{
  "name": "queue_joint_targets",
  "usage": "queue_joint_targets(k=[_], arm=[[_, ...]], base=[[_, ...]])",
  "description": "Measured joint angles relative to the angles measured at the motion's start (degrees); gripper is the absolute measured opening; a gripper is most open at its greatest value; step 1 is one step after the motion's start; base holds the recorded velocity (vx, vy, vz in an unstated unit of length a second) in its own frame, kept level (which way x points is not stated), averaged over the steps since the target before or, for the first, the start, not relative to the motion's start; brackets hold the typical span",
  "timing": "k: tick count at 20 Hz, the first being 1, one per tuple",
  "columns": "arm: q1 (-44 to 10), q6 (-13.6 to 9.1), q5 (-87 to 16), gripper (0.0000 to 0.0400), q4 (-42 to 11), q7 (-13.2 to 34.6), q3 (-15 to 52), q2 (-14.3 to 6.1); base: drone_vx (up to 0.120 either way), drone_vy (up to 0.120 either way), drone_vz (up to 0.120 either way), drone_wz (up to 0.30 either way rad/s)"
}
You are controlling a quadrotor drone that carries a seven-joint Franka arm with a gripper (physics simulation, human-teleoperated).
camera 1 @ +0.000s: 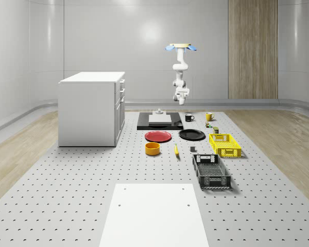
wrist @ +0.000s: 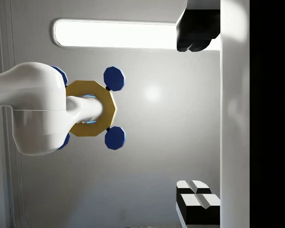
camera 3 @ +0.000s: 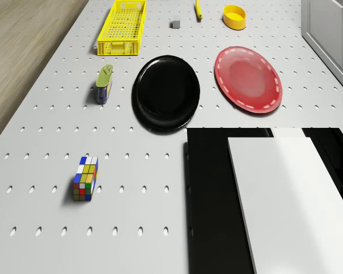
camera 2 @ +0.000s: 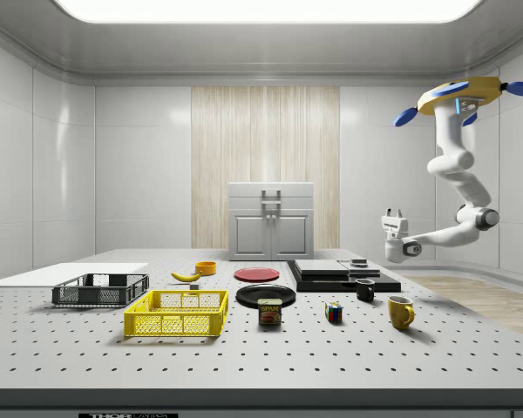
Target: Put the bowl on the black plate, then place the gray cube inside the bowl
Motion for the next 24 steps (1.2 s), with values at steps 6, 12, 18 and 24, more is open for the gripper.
queue_joint_targets(k=[6,12,18,24], arm=[[-1.01,0.32,-4.62,0.0400,-0.49,0.61,3.28,-0.26],[-3.76,0.90,-16.96,0.0400,-2.84,2.36,11.96,-0.94],[-10.57,2.26,-45.07,0.0400,-14.36,7.78,30.31,-3.58],[-24.75,0.10,-82.80,0.0400,-35.69,21.13,50.51,-8.47]], base=[[0.120,0.000,0.000,0.000],[0.120,0.000,0.000,0.000],[0.120,-0.060,0.000,0.000],[0.120,-0.120,0.000,0.000]])
